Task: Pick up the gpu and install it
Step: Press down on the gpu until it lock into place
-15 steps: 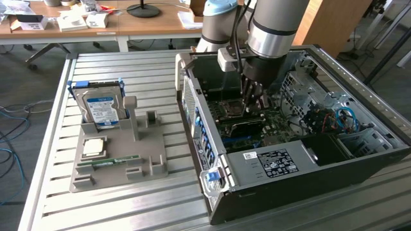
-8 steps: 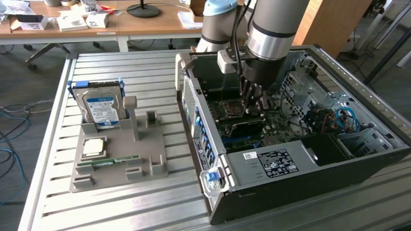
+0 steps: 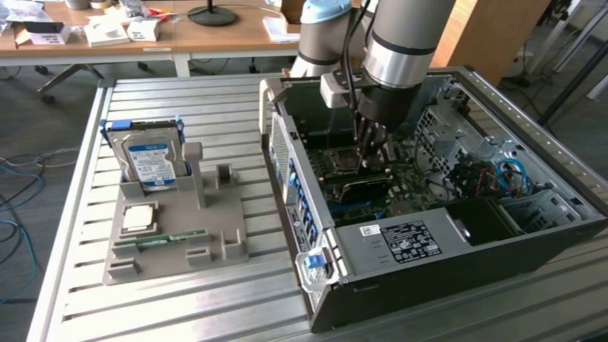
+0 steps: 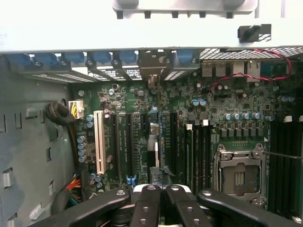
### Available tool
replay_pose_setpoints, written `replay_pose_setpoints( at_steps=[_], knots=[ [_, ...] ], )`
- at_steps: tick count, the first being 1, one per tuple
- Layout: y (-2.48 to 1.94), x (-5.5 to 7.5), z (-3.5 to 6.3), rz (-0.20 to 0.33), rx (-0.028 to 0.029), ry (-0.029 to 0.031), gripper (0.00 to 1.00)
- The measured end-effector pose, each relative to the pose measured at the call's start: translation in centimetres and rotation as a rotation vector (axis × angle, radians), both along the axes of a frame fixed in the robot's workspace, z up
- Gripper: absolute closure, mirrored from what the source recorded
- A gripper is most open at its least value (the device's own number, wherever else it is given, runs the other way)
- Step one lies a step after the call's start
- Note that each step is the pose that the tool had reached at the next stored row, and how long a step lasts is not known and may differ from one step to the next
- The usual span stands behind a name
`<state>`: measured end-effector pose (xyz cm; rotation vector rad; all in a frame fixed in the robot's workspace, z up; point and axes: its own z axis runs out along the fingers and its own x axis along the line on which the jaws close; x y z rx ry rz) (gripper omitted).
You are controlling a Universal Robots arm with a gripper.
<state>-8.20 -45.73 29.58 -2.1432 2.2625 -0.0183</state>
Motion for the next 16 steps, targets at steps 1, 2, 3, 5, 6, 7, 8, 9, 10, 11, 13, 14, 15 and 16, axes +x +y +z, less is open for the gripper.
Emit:
replay_pose_setpoints(
  at_steps=[1,2,3,5,6,7,8,9,10,11,13,14,15,16],
  knots=[
    [0.05,-0.04,-0.01,0.000,0.0000,0.0000,0.89],
    [0.08,-0.09,-0.01,0.000,0.0000,0.0000,0.89],
    [0.09,-0.16,-0.02,0.000,-0.0001,0.0000,0.89],
    [0.13,-0.34,-0.04,0.000,-0.0001,0.0001,0.89],
    [0.14,-0.44,-0.06,0.000,0.0000,0.0000,0.89],
    [0.15,-0.55,-0.07,0.000,0.0000,0.0000,0.89],
    [0.16,-0.64,-0.09,0.000,0.0001,0.0000,0.89],
    [0.16,-0.71,-0.09,0.000,0.0001,0.0000,0.89],
    [0.16,-0.72,-0.09,0.000,0.0000,0.0000,0.89],
    [0.16,-0.73,-0.08,0.000,-0.0001,0.0001,0.89],
    [0.16,-0.73,-0.09,0.000,0.0000,0.0000,0.89],
    [0.16,-0.73,-0.09,0.000,0.0000,0.0000,0.89],
    [0.15,-0.73,-0.13,0.000,0.0001,0.0000,0.89],
    [0.15,-0.74,-0.22,0.000,0.0001,0.0000,0.89]
  ],
)
